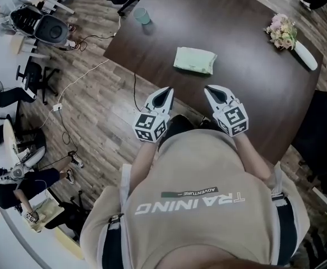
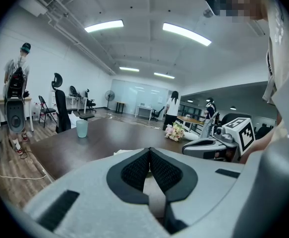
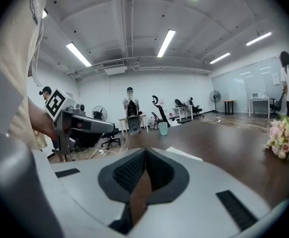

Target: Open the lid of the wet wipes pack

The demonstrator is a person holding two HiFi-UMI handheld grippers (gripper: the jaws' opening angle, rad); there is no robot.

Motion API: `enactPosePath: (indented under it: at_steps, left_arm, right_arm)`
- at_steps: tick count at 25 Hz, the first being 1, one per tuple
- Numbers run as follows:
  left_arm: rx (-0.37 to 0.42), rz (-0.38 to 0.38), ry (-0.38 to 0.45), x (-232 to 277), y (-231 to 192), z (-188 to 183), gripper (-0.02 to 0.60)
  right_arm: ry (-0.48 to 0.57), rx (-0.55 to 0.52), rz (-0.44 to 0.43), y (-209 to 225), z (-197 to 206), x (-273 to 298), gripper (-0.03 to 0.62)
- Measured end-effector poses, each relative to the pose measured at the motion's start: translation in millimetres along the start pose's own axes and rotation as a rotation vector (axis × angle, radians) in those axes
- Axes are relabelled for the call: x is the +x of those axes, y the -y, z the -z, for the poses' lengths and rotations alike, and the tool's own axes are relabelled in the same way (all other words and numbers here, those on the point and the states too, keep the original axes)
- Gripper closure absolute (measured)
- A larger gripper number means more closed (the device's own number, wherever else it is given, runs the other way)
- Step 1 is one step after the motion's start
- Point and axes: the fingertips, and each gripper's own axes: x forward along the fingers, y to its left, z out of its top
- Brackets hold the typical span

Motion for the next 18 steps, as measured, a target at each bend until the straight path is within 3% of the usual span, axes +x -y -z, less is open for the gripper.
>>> enactPosePath:
  at_steps: [9, 15, 18]
  left_arm:
    - [-0.023, 0.075, -0.012, 23.2, -20.0, 1.2, 0.572]
    - [0.023, 0.164, -0.01, 46.0, -44.6, -12.4, 0.572]
    - [0.017, 0.195, -0.002, 51.3, -64.0, -20.2, 0.572]
  right_arm:
    - [-0.03, 0.077, 0.032, 11.5, -5.7, 20.8, 0.58]
    - [-0.07, 0.112, 0.117, 19.1, -10.7, 44.9, 0.58]
    - [-0.069, 0.201, 0.151, 23.2, -15.3, 59.4, 0.579]
